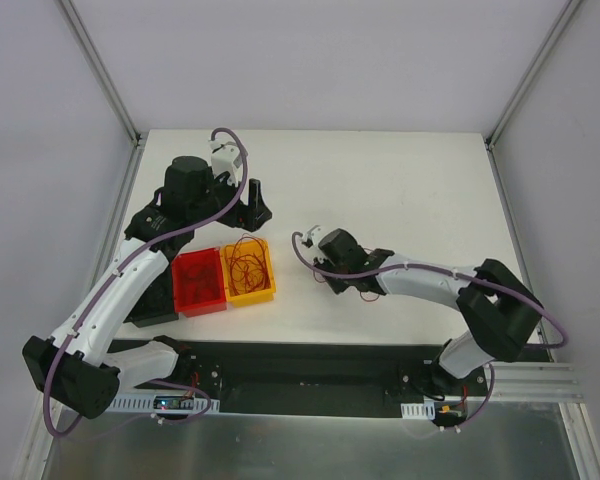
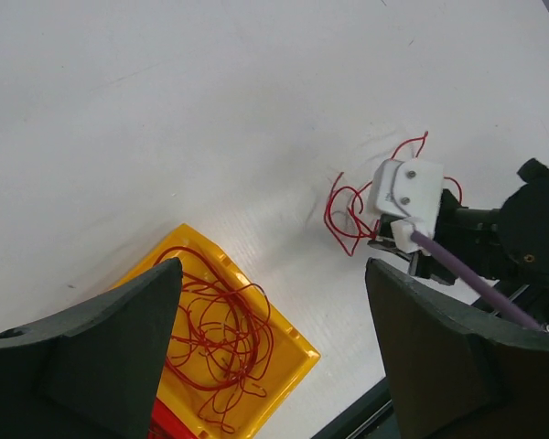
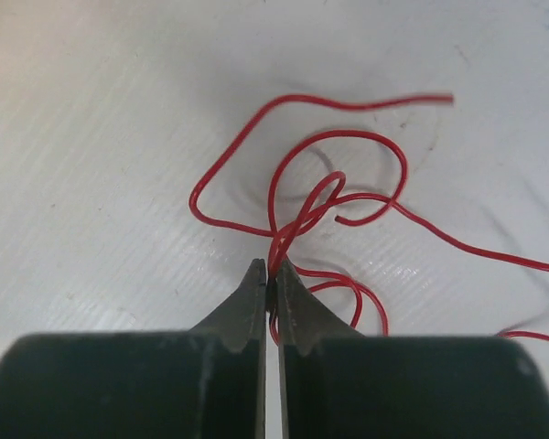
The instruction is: Untangle the cables
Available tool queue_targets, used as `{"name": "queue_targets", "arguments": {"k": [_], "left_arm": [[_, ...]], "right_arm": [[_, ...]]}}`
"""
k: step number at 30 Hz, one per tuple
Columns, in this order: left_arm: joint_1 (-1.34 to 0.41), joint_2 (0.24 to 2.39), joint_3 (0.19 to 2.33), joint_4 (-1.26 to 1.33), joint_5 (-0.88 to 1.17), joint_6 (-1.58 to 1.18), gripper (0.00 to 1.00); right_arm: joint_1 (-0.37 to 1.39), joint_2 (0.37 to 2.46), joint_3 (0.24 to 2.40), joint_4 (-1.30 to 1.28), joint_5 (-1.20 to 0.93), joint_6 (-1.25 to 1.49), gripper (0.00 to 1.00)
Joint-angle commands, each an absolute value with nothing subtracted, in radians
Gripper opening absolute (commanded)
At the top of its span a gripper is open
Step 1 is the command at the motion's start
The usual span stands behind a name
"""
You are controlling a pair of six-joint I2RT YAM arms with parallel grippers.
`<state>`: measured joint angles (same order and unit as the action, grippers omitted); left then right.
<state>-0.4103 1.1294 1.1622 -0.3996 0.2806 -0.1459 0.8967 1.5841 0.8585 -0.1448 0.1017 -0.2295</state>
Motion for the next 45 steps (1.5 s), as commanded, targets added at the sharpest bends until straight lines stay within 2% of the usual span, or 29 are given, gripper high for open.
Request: {"name": "queue_targets", "arguments": {"k": [1,6,9,13,17,26,30,35,41,42,45], "left_arm": [[-0.396,1.105,1.146,-0.35,0.313,-0.149,0.8],[-0.397,1.063,1.103,-0.266,0.417,-0.156,0.82],[-0.397,1.063,1.08,-0.197,0.559,-0.173,0.82],[-0.405,1.094,1.057,-0.091,0.796,-0.221,0.81],[-0.452,1.115,1.051,-0.046,0.893,-0.222,0.79],[-0.574,1.086,1.009,-0.046,0.844,-0.114,0.82],[-0.606,1.097,1.005,-0.046,0.821,-0.097,0.83],[-0.615,1.094,0.999,-0.052,0.772,-0.083,0.79],[-0.618,1.065,0.985,-0.054,0.672,-0.069,0.73],[-0.618,1.045,0.983,-0.057,0.651,-0.064,0.71],[-0.62,0.941,0.937,-0.029,0.557,-0.04,0.71]], "right_arm": [[0.882,1.409,0.827,-0.095,0.098,-0.147,0.0],[0.766,1.273,0.811,-0.063,-0.104,-0.007,0.0],[0.703,1.229,0.836,-0.038,-0.251,0.101,0.0],[0.678,1.181,0.867,0.023,-0.356,0.228,0.0],[0.669,1.154,0.891,0.083,-0.428,0.4,0.0],[0.65,1.154,0.893,0.352,-0.56,0.754,0.0],[0.652,1.192,0.848,0.598,-0.621,0.946,0.0],[0.657,1.244,0.802,0.845,-0.653,1.115,0.0],[0.676,1.284,0.811,0.913,-0.669,1.151,0.0],[0.675,1.279,0.804,0.913,-0.664,1.149,0.0],[0.672,1.256,0.779,0.899,-0.646,1.134,0.0]]}}
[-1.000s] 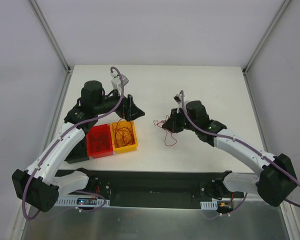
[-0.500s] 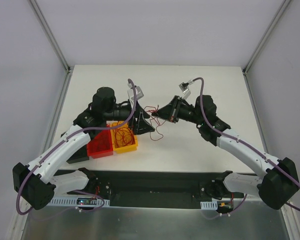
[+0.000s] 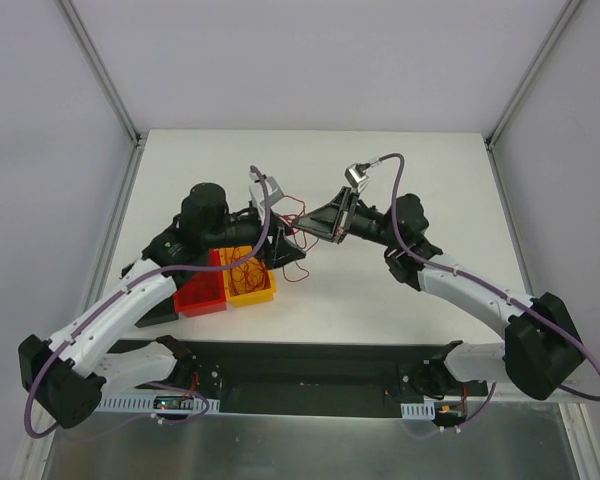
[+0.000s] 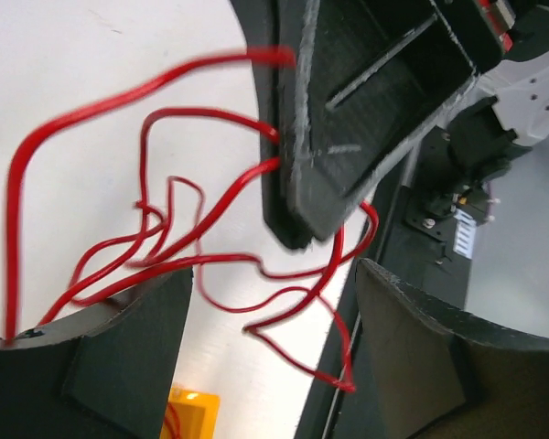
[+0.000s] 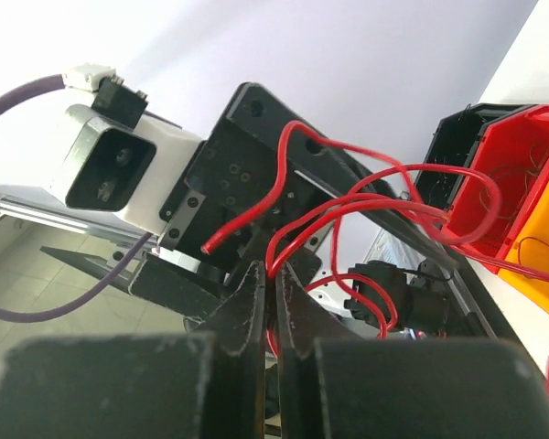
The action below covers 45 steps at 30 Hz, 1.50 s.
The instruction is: Untangle the cables
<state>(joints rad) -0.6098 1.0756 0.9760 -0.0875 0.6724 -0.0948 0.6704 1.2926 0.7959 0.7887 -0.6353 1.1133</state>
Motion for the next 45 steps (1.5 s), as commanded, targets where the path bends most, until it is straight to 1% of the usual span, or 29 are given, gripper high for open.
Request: {"name": "queue_targets", "arguments": {"k": [1,4,7,12,15,18,20,21,22,23,24,26,28,31,34,35,36,38,39,40,42,45], "left_arm": [[-0.62,0.895,0.905,-0.003,0.513,-0.032,0.72],[-0.62,0.729,0.79,0.13,0.381,-0.015,0.79],[-0.62,0.629,0.715,0.236,0.339,-0.009,0.87],[-0.618,0.736,0.791,0.155,0.471,0.049,0.91],[-0.618,0.778,0.798,0.169,0.546,0.037,0.97],[-0.618,0.804,0.788,0.195,0.62,0.02,0.97],[-0.618,0.821,0.798,0.193,0.637,0.018,0.94],[-0.618,0.822,0.798,0.192,0.649,0.023,0.91],[-0.618,0.822,0.796,0.192,0.658,0.026,0.87],[-0.62,0.824,0.795,0.193,0.672,0.029,0.81],[-0.62,0.827,0.795,0.193,0.681,0.031,0.73],[-0.62,0.842,0.802,0.19,0.715,0.029,0.47],[-0.62,0.853,0.814,0.18,0.741,0.032,0.26],[-0.623,0.861,0.827,0.157,0.75,0.038,0.0],[-0.623,0.858,0.827,0.156,0.739,0.043,0.0],[-0.623,0.857,0.827,0.152,0.738,0.051,0.0],[-0.624,0.856,0.827,0.146,0.729,0.055,0.0],[-0.623,0.853,0.83,0.126,0.677,0.067,0.0],[-0.624,0.854,0.834,0.112,0.623,0.077,0.0],[-0.624,0.851,0.839,0.094,0.582,0.084,0.0],[-0.623,0.848,0.842,0.075,0.461,0.077,0.0],[-0.624,0.844,0.851,0.049,0.313,0.054,0.0]], "right_arm": [[0.672,1.252,0.776,0.885,-0.646,1.126,0.0],[0.67,1.229,0.779,0.818,-0.653,1.085,0.0],[0.672,1.216,0.811,0.714,-0.673,1.022,0.0],[0.701,1.224,0.888,0.628,-0.747,0.956,0.0],[0.739,1.221,0.893,0.624,-0.75,0.936,0.0],[0.759,1.22,0.894,0.627,-0.747,0.934,0.0],[0.77,1.221,0.897,0.63,-0.746,0.934,0.0],[0.773,1.221,0.9,0.632,-0.746,0.936,0.0],[0.773,1.223,0.905,0.632,-0.744,0.936,0.0],[0.773,1.224,0.907,0.632,-0.741,0.934,0.0],[0.773,1.226,0.911,0.632,-0.738,0.934,0.0],[0.775,1.229,0.917,0.634,-0.736,0.933,0.0],[0.772,1.22,0.916,0.632,-0.727,0.927,0.0],[0.769,1.194,0.905,0.595,-0.707,0.89,0.0],[0.761,1.135,0.896,0.508,-0.67,0.827,0.01],[0.758,1.118,0.896,0.474,-0.658,0.801,0.05],[0.753,1.099,0.902,0.421,-0.647,0.761,0.17],[0.736,1.059,0.932,0.26,-0.6,0.666,0.5],[0.729,1.034,0.949,0.161,-0.56,0.61,0.63],[0.713,1.013,0.966,0.081,-0.52,0.565,0.7],[0.677,0.967,0.98,-0.087,-0.444,0.482,0.78],[0.612,0.885,0.963,-0.253,-0.31,0.382,0.81]]}}
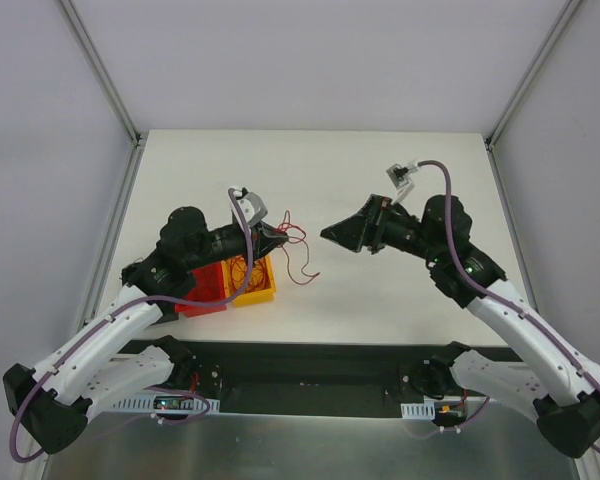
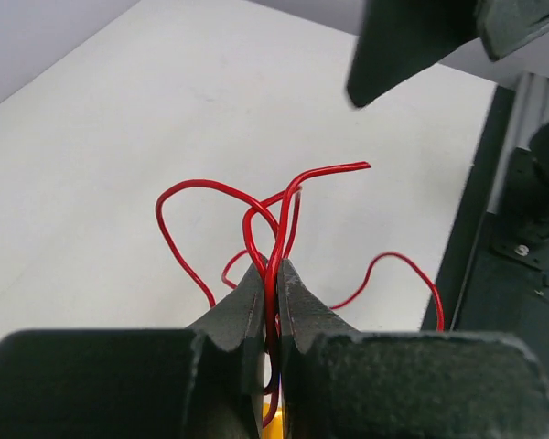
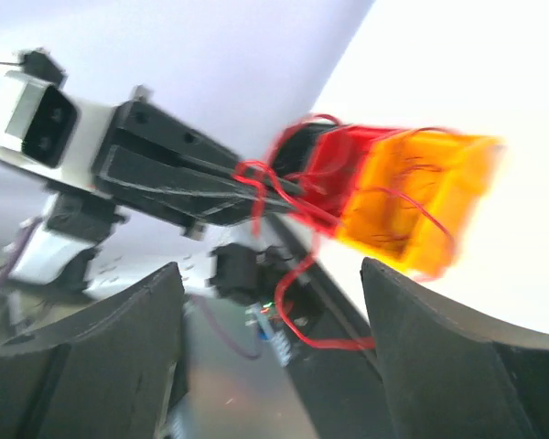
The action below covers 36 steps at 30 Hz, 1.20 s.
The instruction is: Untangle the cables
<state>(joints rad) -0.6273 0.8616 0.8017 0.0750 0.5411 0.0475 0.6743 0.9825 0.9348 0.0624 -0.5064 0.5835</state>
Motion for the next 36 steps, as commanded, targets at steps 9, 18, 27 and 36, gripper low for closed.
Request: {"name": "queue_targets", "arguments": {"k": [9,18,27,36], "left_arm": [[-0.621,0.738,0.897,-0.259,-0.084,-0.031,0.0],[-0.62,0.8,0.785,-0.304,-0.119,0.06,0.0],[-0.563,1.086,0.773,-0.356,-0.121,-0.119,0.0],[-0.554,1.434,0.837,-0.36,-0.067,-0.397,0.0]], "right_arm": [[0.532,0.706,0.878,-0.491,-0.064,0.19,0.82],[0.523,0.683,0.827,-0.463,-0.126,0.149,0.83],[0.514,0.58,0.758,-0.463,-0.112,0.135,0.84],[0.502,0.604,0.755,-0.46,-0.149,0.137,0.85]]}}
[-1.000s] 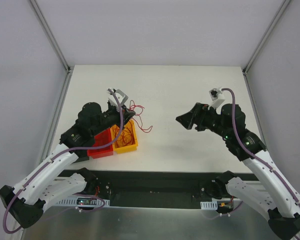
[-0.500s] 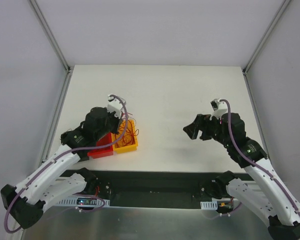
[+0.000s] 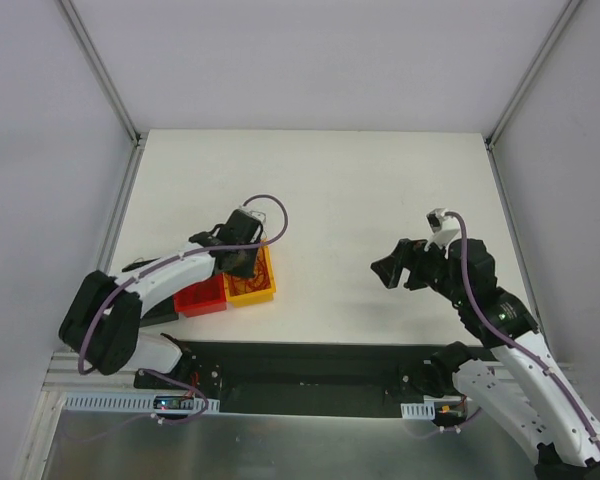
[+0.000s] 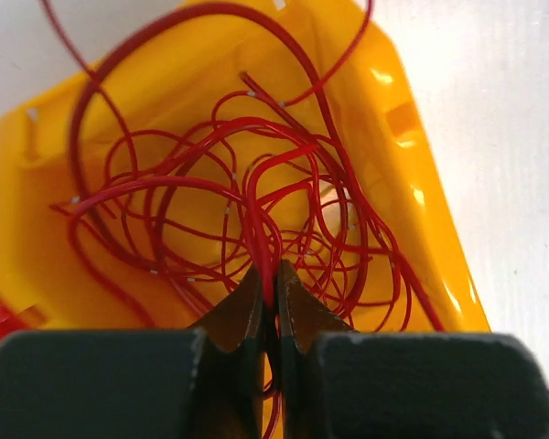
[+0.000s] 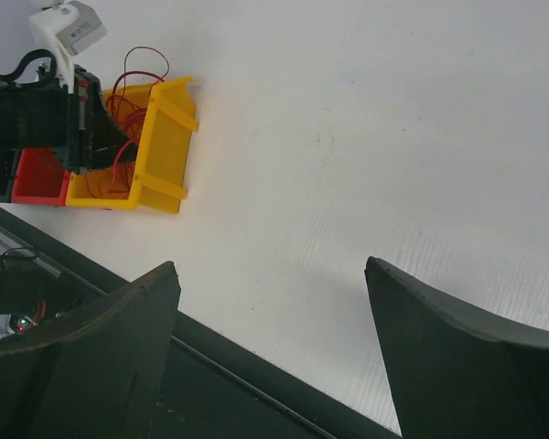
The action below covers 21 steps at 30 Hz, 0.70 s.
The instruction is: Untangle the cables
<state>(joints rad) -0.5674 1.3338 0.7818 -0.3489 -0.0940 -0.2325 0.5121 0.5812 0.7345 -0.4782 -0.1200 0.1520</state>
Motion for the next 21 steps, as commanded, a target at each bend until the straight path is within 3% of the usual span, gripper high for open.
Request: {"name": "queue_targets", "arguments": {"k": [1,5,9,10,12,16,21], "left_arm": [[-0.554,1.472,0.842,-0.36,-0.066,-0.428,0.0],[-0.554,1.572,0.864,-0.361,-0.035,-0.466,0.0],[-0.554,1.479,0.848,-0.362,-0.002,-0.436,0.0],[-0.552,1.438,0.842,-0.362,-0.009,-0.43,0.05],[-0.551,1.344,0.842,-0.38,-0.021,-0.416,0.24],[-0.537,1.185,0.879,-0.425,-0.008,-0.379,0.48],[-0.519,1.057,0.936,-0.54,-0.063,-0.305,0.58]], "right_arm": [[0.502,0.615,0.759,-0.459,-0.161,0.135,0.85],[0.502,0.638,0.753,-0.463,-0.199,0.129,0.85],[0.502,0.603,0.703,-0.46,-0.158,0.138,0.85],[0.502,0.597,0.693,-0.46,-0.144,0.144,0.85],[0.5,0.586,0.681,-0.457,-0.137,0.149,0.85],[0.5,0.615,0.706,-0.466,-0.132,0.126,0.85],[0.5,0.646,0.744,-0.505,-0.094,0.092,0.85]]}}
